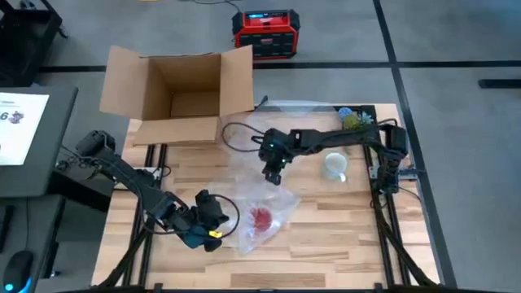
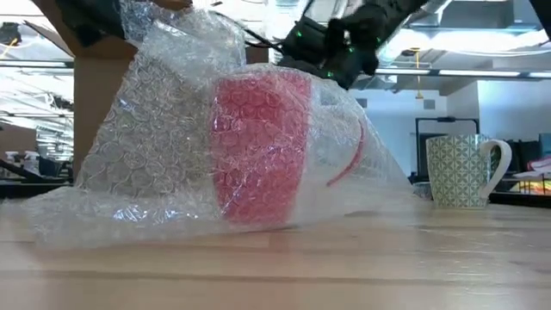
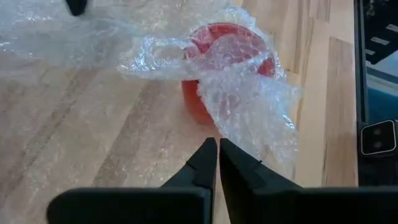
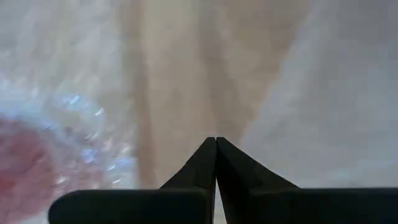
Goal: Wrap mug
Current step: Wrap the red mug with bubble wrap
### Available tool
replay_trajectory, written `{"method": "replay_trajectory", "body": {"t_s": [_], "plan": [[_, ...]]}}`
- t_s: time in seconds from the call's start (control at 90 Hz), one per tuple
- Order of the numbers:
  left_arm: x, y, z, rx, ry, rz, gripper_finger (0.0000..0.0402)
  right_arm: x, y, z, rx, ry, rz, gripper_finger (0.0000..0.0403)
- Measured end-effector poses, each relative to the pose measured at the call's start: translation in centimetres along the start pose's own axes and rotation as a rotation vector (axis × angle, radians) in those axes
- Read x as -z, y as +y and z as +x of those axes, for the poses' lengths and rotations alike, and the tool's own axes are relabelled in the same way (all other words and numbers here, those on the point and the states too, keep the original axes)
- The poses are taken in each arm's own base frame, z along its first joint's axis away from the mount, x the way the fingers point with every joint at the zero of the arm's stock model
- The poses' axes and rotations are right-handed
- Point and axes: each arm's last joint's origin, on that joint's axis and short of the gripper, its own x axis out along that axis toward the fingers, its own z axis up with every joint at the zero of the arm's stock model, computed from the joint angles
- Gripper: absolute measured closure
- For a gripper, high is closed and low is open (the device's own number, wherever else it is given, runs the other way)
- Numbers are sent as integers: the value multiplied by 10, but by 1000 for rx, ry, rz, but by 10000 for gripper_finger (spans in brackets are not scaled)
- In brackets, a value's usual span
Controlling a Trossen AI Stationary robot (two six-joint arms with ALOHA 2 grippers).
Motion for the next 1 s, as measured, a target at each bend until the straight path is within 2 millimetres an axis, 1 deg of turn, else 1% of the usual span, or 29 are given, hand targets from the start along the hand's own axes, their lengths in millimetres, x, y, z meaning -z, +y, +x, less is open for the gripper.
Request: {"method": "replay_trajectory", "body": {"t_s": [0.078,0.289,0.589,0.778,1.0], "plan": [[0,0,0,-3,-3,0,402,0,10,3,-29,3,-23,403],[-1,1,0,-20,-23,-2,402,-4,49,9,-98,-27,-138,403],[-3,3,1,-46,-48,-6,402,-20,99,3,-173,-72,-269,403],[-6,6,4,-61,-50,-16,402,-23,122,-3,-194,-44,-338,403],[-10,10,6,-98,-76,-20,402,-15,145,-1,-226,-23,-418,403]]}}
